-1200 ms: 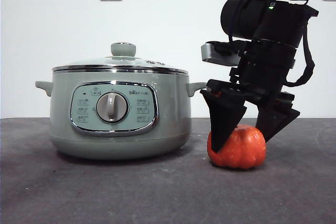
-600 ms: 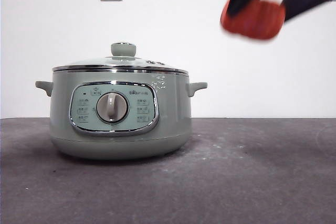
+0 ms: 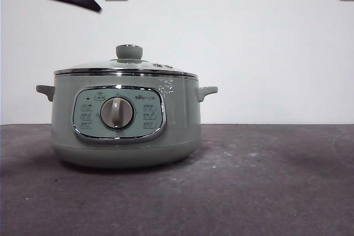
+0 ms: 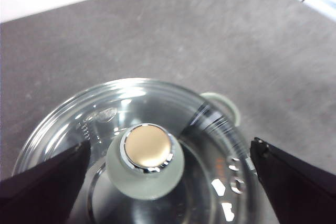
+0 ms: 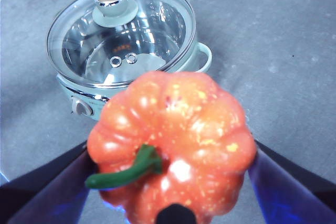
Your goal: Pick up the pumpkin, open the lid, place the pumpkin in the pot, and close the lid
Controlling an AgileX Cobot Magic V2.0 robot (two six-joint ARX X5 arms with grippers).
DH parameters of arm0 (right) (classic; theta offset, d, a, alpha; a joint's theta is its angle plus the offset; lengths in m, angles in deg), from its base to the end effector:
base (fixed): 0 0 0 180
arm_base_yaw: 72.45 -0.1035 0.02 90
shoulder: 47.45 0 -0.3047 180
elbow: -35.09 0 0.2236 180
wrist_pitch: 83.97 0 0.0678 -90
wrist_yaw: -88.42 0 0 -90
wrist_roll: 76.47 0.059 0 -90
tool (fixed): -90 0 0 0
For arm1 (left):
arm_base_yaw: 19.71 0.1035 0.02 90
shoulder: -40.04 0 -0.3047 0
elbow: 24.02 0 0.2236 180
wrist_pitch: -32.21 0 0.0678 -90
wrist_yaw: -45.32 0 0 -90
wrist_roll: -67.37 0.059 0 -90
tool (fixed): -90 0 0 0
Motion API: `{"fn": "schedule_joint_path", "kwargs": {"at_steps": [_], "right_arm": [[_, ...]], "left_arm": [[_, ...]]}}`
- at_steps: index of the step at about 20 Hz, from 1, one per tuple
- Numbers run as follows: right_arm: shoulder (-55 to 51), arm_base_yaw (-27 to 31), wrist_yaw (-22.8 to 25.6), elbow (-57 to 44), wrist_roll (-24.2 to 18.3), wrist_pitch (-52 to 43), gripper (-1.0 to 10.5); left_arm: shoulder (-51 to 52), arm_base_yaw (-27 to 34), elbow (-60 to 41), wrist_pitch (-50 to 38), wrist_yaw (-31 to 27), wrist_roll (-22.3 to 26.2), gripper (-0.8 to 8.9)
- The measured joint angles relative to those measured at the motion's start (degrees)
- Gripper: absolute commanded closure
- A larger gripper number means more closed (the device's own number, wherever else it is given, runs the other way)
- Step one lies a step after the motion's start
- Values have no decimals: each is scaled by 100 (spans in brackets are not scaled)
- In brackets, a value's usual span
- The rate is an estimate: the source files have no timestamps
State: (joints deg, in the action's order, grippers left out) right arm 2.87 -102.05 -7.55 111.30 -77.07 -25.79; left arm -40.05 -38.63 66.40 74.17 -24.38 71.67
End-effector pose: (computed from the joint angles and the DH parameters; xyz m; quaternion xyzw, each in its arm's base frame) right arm 0.1131 0.0713 0.3681 -0.0617 0.2706 0.2948 0.9143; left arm 0.2699 -0.1142 0.3792 0.0307 0.2602 -0.3329 0.9058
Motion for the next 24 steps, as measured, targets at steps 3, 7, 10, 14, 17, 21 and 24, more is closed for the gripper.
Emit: {"fn": "schedule_joint_path", "kwargs": {"at_steps": [3, 7, 10, 14, 17, 21, 24], "right_arm": [[-33, 0, 0, 0, 2, 24, 956], [-44, 0, 0, 0, 2, 24, 956], [-46, 0, 0, 0, 2, 24, 956], [-48, 0, 0, 0, 4, 24, 956], [-48, 0, 0, 0, 4, 24, 956], [-48, 0, 0, 0, 4, 24, 956], [-48, 0, 0, 0, 4, 24, 956]], "left_arm": [[-516, -170, 24, -186, -361, 184, 103], [-916, -264, 24, -468, -535, 282, 103], [-1102, -275, 24, -479, -579, 306, 104], [-1141, -280, 24, -485, -686, 319, 236], [-1141, -280, 24, -487, -684, 319, 368], [-1141, -280, 24, -487, -682, 319, 555], [-1141, -280, 24, -485, -647, 319, 686]]}}
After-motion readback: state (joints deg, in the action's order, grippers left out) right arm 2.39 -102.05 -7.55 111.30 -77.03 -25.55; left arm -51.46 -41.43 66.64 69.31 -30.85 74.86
